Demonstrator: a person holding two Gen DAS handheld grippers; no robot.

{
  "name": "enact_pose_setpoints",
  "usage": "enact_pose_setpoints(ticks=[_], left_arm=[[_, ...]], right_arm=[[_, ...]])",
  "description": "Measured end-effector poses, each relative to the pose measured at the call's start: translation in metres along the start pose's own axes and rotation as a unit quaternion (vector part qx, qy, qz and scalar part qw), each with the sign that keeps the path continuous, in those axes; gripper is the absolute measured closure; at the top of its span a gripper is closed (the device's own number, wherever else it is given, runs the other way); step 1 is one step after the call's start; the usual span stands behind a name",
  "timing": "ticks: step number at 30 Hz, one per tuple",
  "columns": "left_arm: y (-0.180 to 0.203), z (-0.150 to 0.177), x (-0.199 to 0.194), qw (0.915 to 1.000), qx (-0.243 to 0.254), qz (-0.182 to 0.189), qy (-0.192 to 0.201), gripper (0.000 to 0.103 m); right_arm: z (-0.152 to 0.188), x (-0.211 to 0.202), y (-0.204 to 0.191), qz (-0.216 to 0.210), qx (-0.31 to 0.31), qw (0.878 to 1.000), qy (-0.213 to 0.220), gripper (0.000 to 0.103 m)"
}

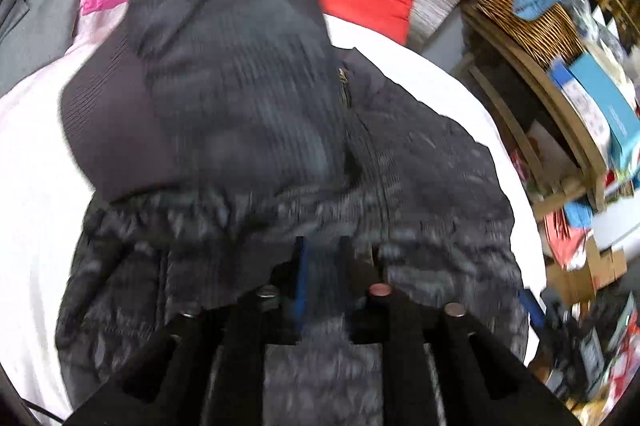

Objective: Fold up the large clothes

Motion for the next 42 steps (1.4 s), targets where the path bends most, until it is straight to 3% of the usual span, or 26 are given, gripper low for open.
enact_pose_setpoints(ticks=[2,10,17,19,29,31,36,42], left_arm=[[-0.003,0.009,-0.011,1.0000,0.006,-0.005,0.003,0.075],[-0.003,0.047,-0.068,0.9992,-0.021,-0.021,0.028,0.074],[0.023,0.077,-0.101,0.9982,-0.020,-0.043,0.037,0.072],[0.031,0.086,-0.111,0.9979,-0.022,-0.047,0.038,0.064],[0.074,0.096,-0.153,0.9965,-0.001,-0.037,0.075,0.054],[0.075,0.095,-0.156,0.9960,-0.003,-0.031,0.084,0.046],[0.045,0.092,-0.155,0.9950,-0.042,-0.009,0.091,0.045],[-0.007,0.095,-0.153,0.9934,-0.070,-0.043,0.081,0.045]], right_arm=[[0.004,-0.002,-0.007,-0.004,-0.005,1.000,-0.002,0.038],[0.008,-0.042,-0.029,-0.022,-0.019,1.000,0.013,0.038],[0.012,-0.099,-0.041,-0.034,-0.038,0.998,0.035,0.038],[0.016,-0.113,-0.043,-0.037,-0.043,0.998,0.039,0.038],[0.024,-0.195,-0.074,-0.031,-0.103,0.992,0.071,0.038],[0.019,-0.206,-0.085,-0.027,-0.121,0.989,0.080,0.036],[0.009,-0.199,-0.120,-0.011,-0.150,0.986,0.076,0.035],[0.014,-0.159,-0.155,0.010,-0.158,0.987,0.040,0.035]])
Point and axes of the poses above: each gripper's, at about its wrist camera, not at the fingertips, and x roughly the way its jaws point, y to its right, z to its underside, the point moved 6 cm from there along x, roughly the way its jaws point, and after that the axes turned 13 degrees about z, right-handed, at the moved point
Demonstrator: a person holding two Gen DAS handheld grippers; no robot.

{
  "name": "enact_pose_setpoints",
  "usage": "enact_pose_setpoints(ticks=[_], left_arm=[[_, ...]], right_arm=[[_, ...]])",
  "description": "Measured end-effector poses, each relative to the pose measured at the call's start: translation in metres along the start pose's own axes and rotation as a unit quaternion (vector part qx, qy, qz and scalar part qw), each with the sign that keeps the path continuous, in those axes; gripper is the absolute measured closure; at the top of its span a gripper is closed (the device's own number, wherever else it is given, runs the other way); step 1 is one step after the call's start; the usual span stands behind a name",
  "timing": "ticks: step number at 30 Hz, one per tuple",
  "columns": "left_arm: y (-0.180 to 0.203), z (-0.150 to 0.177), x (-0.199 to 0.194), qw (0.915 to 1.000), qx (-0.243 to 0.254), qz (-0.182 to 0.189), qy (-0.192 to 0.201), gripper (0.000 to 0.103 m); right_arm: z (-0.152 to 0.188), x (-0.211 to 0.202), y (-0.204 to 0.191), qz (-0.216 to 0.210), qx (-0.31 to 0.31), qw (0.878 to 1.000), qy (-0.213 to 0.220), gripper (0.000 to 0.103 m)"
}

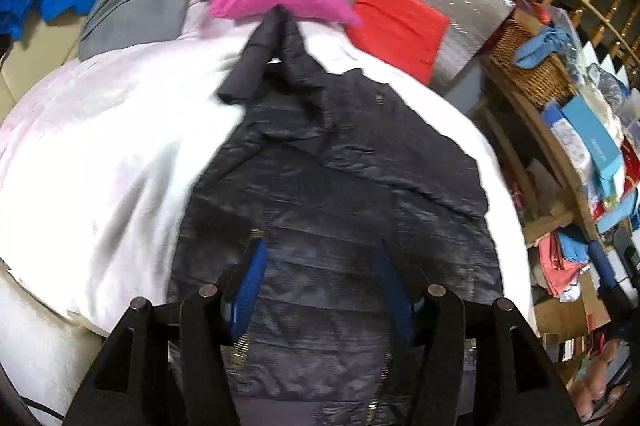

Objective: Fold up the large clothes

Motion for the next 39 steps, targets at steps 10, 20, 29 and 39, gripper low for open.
enact_pose_setpoints(ticks=[10,20,29,39], left_arm=[[-0.048,-0.033,0.006,0.9967,-0.012,-0.073,0.034,0.039],[-0.076,-0.058,0.055,0.9938,-0.078,-0.066,0.042,0.039],[-0.101,-0.112,0.076,0.9786,-0.197,0.011,0.059,0.037],[-0.124,-0.174,0.101,0.9494,-0.291,0.028,0.115,0.033]], right_arm=[[0.015,0.066,-0.027,0.019,-0.031,0.999,-0.030,0.035],[0.021,0.140,0.017,0.020,-0.012,0.999,-0.035,0.035],[0.025,0.182,0.054,-0.012,0.060,0.996,-0.060,0.035],[0.012,0.182,0.070,-0.040,0.115,0.990,-0.066,0.035]])
Point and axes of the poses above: each gripper's, at about its wrist camera, not at the fingertips, and x roughly the way its jaws point, y to its right, z to its underside, the point moved 6 cm from there along x, roughly the way its jaws point, and after that the axes turned 13 degrees about z, right-handed, at the moved point
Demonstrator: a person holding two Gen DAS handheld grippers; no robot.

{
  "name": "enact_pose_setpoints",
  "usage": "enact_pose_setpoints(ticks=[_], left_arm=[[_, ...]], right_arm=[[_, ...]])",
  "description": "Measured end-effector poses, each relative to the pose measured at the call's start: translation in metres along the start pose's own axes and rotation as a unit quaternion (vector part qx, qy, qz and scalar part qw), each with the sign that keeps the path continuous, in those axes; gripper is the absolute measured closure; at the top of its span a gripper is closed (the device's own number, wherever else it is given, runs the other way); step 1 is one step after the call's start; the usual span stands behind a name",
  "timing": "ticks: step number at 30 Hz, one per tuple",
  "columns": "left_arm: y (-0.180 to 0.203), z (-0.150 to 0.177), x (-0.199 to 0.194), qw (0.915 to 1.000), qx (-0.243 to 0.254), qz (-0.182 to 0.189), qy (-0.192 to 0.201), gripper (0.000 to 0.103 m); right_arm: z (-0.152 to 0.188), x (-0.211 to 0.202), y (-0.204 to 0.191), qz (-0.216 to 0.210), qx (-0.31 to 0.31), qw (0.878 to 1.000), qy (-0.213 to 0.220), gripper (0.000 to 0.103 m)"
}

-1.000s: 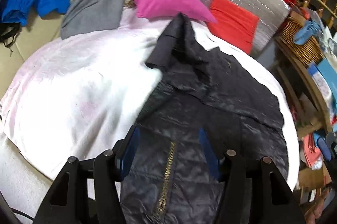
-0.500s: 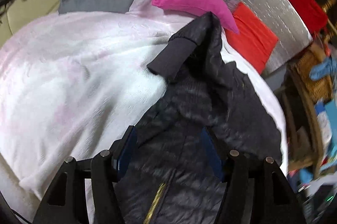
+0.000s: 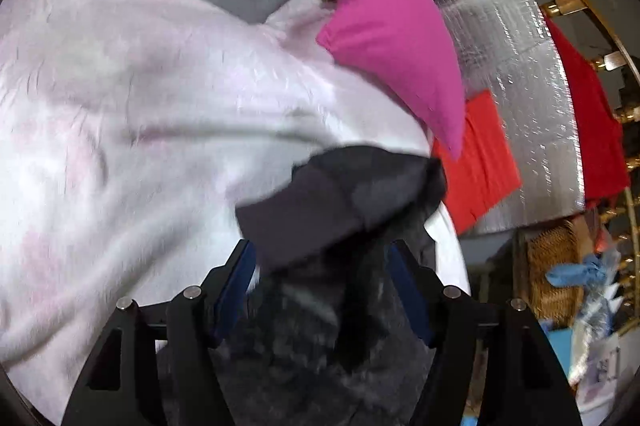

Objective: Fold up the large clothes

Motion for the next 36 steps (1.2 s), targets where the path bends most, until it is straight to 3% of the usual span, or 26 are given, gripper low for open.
enact_pose_setpoints(ticks=[4,8,12,13,15,17,20,22,25,29,33,36], left_arm=[[0.007,-0.010,0.018,0.9997,-0.018,0.009,0.010,0.033],[0.025,-0.007,0.041,0.9980,0.056,-0.027,-0.008,0.030],[0.031,-0.009,0.061,0.9885,0.135,-0.068,-0.005,0.032],[0.029,-0.010,0.063,0.9869,0.146,-0.067,-0.008,0.050],[0.031,-0.009,0.070,0.9819,0.175,-0.067,-0.023,0.070],[0.039,-0.008,0.073,0.9759,0.206,-0.068,-0.024,0.077],[0.067,0.002,0.072,0.9603,0.271,-0.059,-0.031,0.079],[0.095,0.011,0.068,0.9441,0.323,-0.055,-0.033,0.080],[0.147,0.042,0.064,0.9004,0.429,-0.055,-0.048,0.080],[0.202,0.114,0.065,0.8392,0.535,-0.020,-0.095,0.080],[0.208,0.193,0.082,0.7889,0.593,-0.018,-0.160,0.079],[0.188,0.234,0.096,0.7727,0.597,-0.025,-0.215,0.075]], right_arm=[[-0.005,-0.004,0.001,-0.010,0.010,1.000,0.003,0.035],[-0.010,0.000,0.000,-0.008,0.010,1.000,0.004,0.035],[-0.011,0.005,-0.001,-0.012,0.016,1.000,-0.003,0.035],[-0.011,0.006,-0.001,-0.012,0.017,1.000,-0.004,0.035],[-0.011,0.007,-0.002,-0.015,0.017,1.000,-0.006,0.035],[-0.012,0.007,-0.002,-0.013,0.014,1.000,-0.004,0.035],[-0.015,0.009,0.000,-0.001,0.011,1.000,0.002,0.035],[-0.017,0.010,0.005,0.005,0.018,1.000,0.004,0.035],[-0.023,0.011,0.020,0.013,0.052,0.999,0.004,0.035],[-0.031,0.013,0.046,0.021,0.107,0.994,-0.001,0.035],[-0.040,0.013,0.071,0.036,0.152,0.988,-0.002,0.035],[-0.045,0.011,0.087,0.042,0.180,0.983,-0.006,0.035]])
Point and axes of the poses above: each gripper's, at about its wrist camera, not at the fingertips, and x roughly the way its jaws point, y to its right, z to its underside, the point moved 6 cm from there along x, roughly the way its jaws point, and after that the axes turned 13 degrees about z, right-handed, at the moved point
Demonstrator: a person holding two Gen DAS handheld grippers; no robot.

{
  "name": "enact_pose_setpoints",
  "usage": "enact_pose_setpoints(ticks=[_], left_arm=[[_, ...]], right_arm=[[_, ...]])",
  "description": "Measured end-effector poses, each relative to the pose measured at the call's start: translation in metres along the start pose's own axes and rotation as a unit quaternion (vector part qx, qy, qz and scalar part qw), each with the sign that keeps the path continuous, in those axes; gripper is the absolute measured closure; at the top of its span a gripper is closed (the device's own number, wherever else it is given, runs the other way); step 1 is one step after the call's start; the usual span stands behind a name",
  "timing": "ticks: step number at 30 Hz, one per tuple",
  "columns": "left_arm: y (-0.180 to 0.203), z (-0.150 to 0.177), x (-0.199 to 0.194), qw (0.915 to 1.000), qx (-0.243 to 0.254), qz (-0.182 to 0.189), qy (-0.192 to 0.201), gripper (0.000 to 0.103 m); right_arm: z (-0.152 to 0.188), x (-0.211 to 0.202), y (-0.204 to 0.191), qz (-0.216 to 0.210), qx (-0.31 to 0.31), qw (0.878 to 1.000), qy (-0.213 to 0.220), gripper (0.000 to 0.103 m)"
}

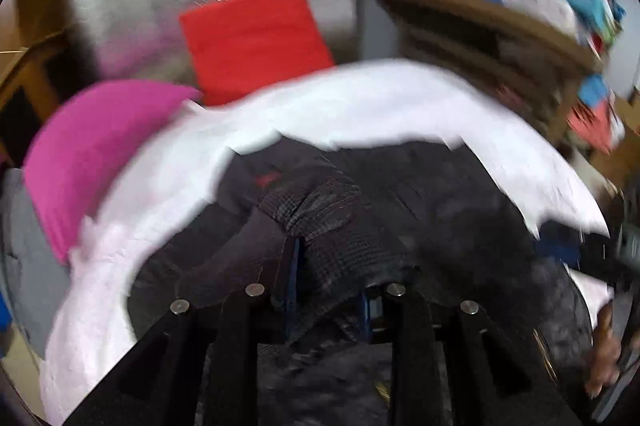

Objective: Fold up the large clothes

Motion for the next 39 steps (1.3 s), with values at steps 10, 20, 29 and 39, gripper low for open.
enact_pose_setpoints(ticks=[10,20,29,39], left_arm=[[-0.038,0.068,-0.063,0.9648,-0.194,0.087,0.154,0.022],[-0.145,0.150,-0.067,0.8769,-0.421,0.017,0.231,0.022],[-0.168,0.160,-0.063,0.8817,-0.423,-0.032,0.206,0.023],[-0.183,0.175,-0.070,0.8907,-0.414,-0.075,0.173,0.023]], right_arm=[[0.002,0.006,0.004,0.021,-0.008,1.000,-0.014,0.031],[0.050,0.006,-0.058,0.030,-0.198,0.979,0.033,0.031],[0.111,0.048,-0.144,0.026,-0.376,0.926,0.012,0.023],[0.137,0.123,-0.173,0.163,-0.444,0.881,0.003,0.023]])
Point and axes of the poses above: each gripper's, at about its wrist camera, not at the fingertips, and x roughly the way its jaws point, y to its right, z to its underside, the point moved 6 cm from there along x, roughly the way its jaws point, and after that the axes turned 13 degrees about z, right-handed, at the moved point
